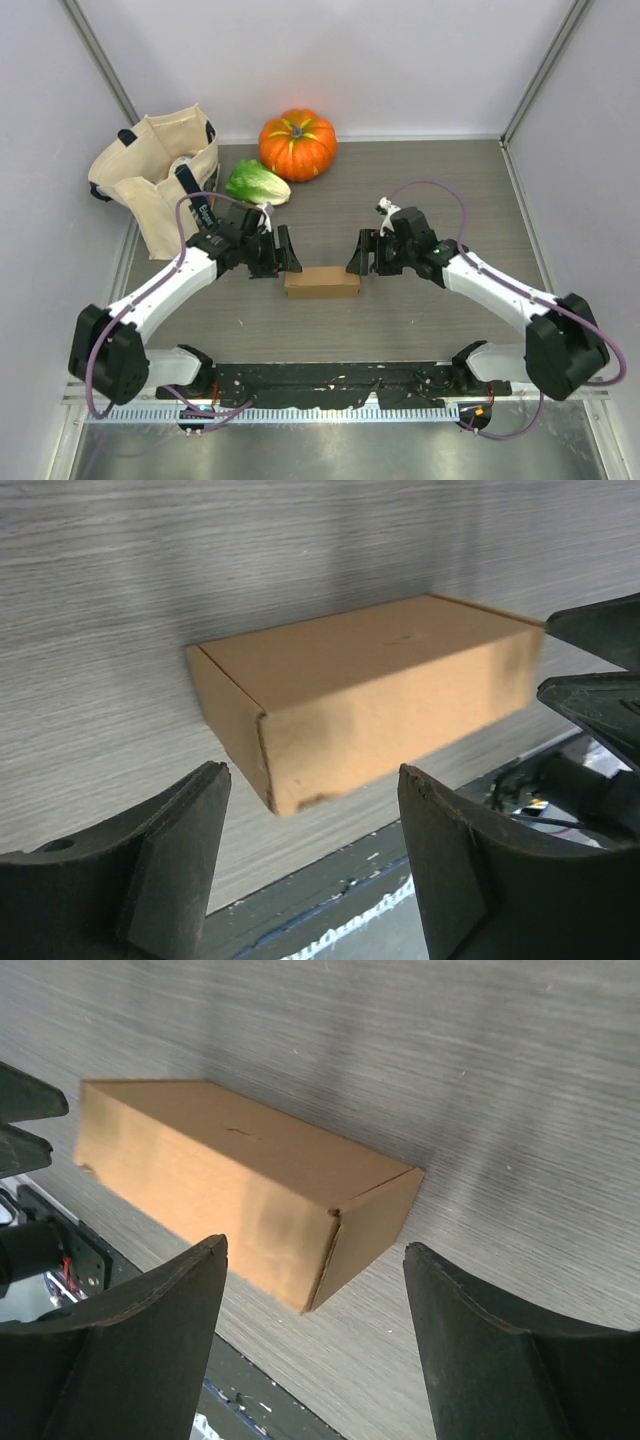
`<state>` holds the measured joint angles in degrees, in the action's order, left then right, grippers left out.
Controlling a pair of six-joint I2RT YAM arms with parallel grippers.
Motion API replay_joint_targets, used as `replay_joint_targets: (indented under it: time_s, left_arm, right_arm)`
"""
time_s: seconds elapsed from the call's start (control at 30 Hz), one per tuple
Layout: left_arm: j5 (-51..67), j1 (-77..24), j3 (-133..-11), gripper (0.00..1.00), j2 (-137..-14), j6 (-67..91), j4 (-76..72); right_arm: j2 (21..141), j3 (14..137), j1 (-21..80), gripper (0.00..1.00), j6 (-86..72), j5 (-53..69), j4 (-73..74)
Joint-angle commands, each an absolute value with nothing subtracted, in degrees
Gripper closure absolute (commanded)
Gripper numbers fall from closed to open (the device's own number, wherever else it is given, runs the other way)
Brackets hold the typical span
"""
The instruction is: Fold the paper box
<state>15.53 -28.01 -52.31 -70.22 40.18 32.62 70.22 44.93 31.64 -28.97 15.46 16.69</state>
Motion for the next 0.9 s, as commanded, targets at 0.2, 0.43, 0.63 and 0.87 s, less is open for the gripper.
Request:
replay_joint_targets:
  time_s: [0.2, 0.43, 0.63, 0.87]
  left_arm:
    - [18.89, -27.77, -42.47, 0.51, -76.82, 38.31, 17.68]
    - [17.50, -28.38, -31.38, 0.45, -54.13, 44.21, 26.07]
    - [9.94, -29.62, -41.02, 0.08, -37.10, 48.96, 39.36]
    - [10.63, -29.53, -54.05, 0.12, -44.82, 44.91, 45.62]
  right_arm:
    - [75.50, 37.64, 31.38, 0.46, -28.12, 22.85, 2.82]
    - [61.73, 25.76, 32.08, 0.50, -33.83, 21.79, 8.78]
    - [35.01, 26.45, 32.26, 0.17, -39.53, 19.17, 23.02]
    - [38.31, 37.60, 32.17, 0.15, -40.08, 9.35, 32.76]
